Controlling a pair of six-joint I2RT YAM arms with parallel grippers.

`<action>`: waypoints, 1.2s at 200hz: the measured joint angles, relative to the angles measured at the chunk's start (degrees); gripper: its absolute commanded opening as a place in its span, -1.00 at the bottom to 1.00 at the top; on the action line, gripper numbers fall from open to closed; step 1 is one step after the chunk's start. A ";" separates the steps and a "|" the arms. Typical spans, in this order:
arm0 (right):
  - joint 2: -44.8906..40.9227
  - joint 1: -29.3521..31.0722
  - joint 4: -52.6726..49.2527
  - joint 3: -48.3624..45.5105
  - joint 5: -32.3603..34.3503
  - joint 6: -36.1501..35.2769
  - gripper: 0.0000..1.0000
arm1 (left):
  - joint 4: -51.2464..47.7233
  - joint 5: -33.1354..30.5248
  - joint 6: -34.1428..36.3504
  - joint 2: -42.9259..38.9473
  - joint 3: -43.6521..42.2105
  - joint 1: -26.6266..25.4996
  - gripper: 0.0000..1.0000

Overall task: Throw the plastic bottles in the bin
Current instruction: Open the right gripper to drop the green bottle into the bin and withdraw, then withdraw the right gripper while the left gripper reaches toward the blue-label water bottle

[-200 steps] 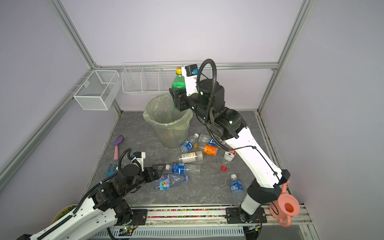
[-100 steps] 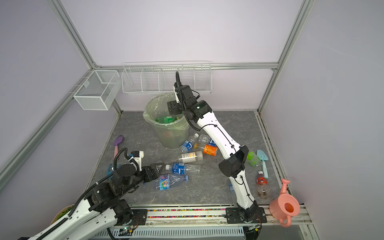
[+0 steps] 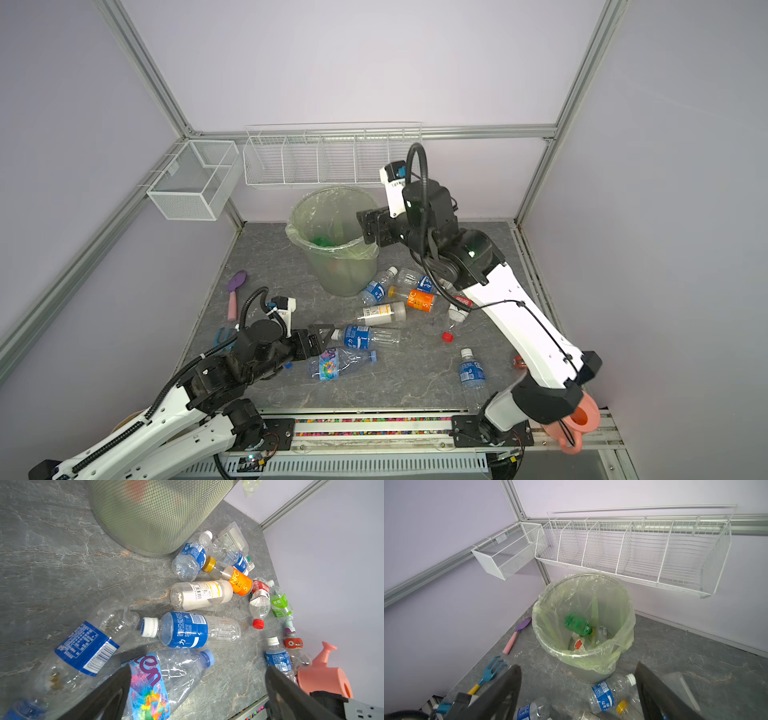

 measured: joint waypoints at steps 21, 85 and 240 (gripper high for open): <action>-7.74 -0.04 2.21 -13.18 0.46 1.33 0.76 | 0.00 1.01 0.81 4.02 0.00 0.00 1.00; -29.90 -0.04 1.88 -40.59 3.76 6.58 0.77 | 1.97 4.11 1.46 16.02 0.52 0.00 0.98; -43.36 -0.83 -7.37 -53.88 11.23 19.12 0.76 | 3.02 2.25 -25.29 45.77 23.45 -10.32 1.00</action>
